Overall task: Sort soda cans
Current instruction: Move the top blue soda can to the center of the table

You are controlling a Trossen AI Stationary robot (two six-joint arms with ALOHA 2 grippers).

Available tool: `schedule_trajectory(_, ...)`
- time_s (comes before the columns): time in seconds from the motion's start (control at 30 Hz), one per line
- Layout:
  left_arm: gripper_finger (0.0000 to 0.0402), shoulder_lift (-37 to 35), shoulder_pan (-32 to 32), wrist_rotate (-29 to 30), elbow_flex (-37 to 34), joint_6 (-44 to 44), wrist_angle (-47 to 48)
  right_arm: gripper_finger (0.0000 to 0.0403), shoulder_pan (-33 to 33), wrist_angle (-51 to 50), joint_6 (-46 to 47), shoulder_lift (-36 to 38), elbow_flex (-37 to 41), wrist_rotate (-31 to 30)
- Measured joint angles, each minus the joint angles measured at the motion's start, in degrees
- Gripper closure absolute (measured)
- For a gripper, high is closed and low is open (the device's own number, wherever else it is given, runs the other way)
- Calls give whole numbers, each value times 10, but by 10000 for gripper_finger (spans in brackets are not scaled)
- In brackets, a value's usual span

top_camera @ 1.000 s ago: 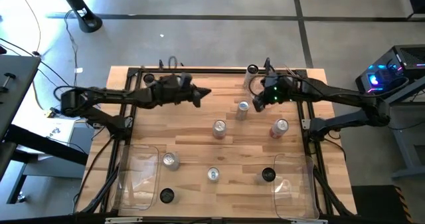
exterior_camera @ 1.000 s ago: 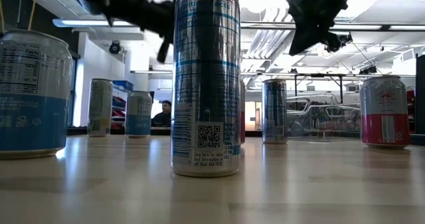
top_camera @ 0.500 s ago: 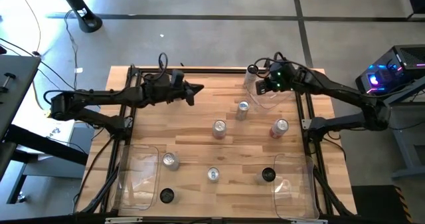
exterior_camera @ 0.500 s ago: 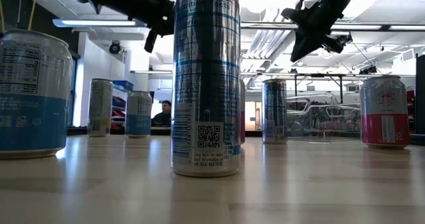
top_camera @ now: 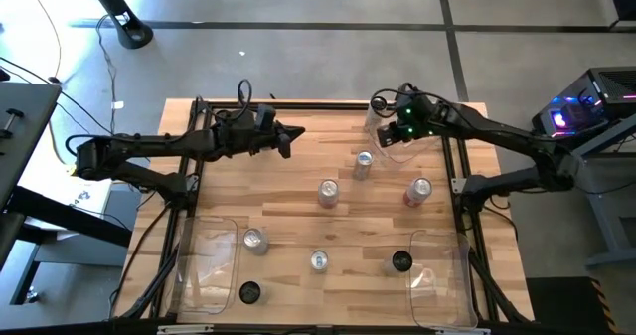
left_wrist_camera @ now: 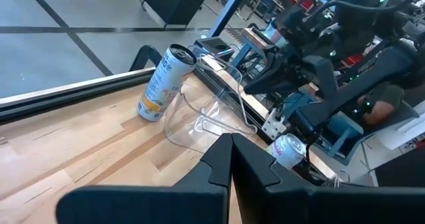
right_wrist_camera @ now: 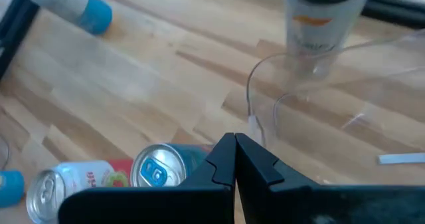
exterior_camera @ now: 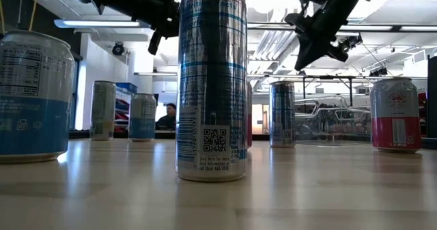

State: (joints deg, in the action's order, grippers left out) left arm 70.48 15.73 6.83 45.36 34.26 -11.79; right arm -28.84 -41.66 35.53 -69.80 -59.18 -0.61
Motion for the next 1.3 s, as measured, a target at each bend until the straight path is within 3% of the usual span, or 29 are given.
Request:
schedule_trajectory(0.33,401,-1,0,-47,0,-7,7,403,32,7,-15,-74,0,51)
schedule_trajectory(0.9,401,-3,0,-47,-1,-20,55,403,41,77,-52,-146,0,87)
schedule_trajectory(1.3,401,-3,-5,-46,-1,-54,173,403,69,104,-73,-155,0,112)
